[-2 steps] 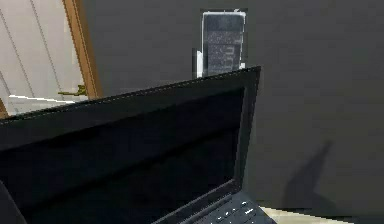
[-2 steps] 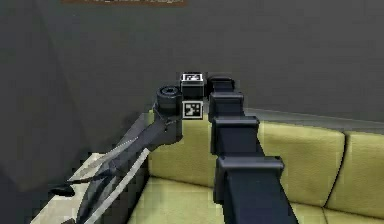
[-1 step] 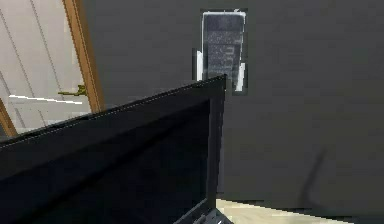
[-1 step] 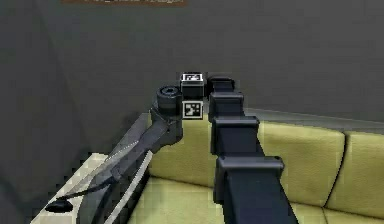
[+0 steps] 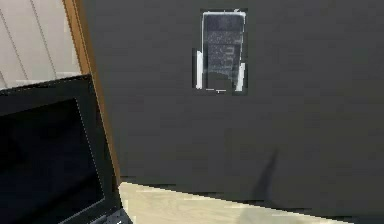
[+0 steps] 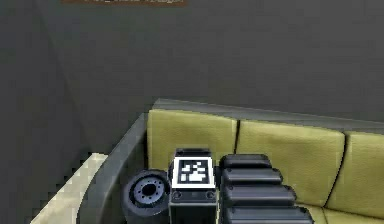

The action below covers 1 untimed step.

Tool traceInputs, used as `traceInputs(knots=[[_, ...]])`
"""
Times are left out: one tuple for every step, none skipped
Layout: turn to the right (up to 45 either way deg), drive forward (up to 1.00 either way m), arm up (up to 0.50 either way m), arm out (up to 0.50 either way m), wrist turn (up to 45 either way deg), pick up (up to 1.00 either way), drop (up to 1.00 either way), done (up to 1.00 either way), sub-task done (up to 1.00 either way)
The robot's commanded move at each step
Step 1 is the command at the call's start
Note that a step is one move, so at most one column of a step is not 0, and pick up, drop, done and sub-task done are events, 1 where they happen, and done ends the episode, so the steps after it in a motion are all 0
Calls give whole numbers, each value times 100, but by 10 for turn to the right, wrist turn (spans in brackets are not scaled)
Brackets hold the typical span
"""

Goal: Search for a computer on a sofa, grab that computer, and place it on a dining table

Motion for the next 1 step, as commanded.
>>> traceInputs(knots=[[-450,0,0,0,0,0,0,0,0]])
